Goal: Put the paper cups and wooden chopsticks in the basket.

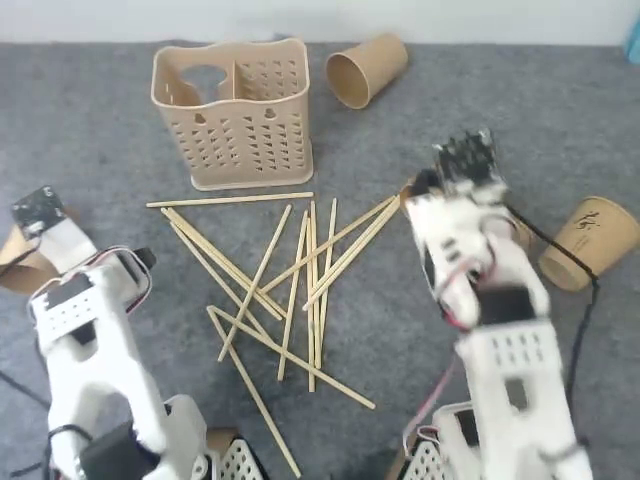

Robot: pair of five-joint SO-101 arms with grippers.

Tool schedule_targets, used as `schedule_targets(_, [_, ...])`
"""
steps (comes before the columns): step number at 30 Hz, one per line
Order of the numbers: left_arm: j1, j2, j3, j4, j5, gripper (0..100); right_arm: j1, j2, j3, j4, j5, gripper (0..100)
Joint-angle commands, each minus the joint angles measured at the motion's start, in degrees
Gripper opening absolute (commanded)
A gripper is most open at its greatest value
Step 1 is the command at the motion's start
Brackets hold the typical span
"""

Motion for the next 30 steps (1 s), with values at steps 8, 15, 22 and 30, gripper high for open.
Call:
schedule_targets(8, [-0.3,0.4,-2.6,-3.2,0.7,29,1.1,19.6,-2.9,-20.7,-0.9,0.9])
schedule_targets(15, [-0.1,0.4,-2.5,-3.2,0.8,29,-6.0,34.9,-6.8,-34.1,-0.8,0.9])
schedule_targets(22, [-0.2,0.4,-2.5,-3.2,0.8,29,-11.8,51.1,-19.4,-39.9,-1.2,0.9])
schedule_targets(30, [-0.1,0.4,-2.5,-3.3,0.8,29,-12.0,69.4,-43.7,-39.8,-3.8,0.9])
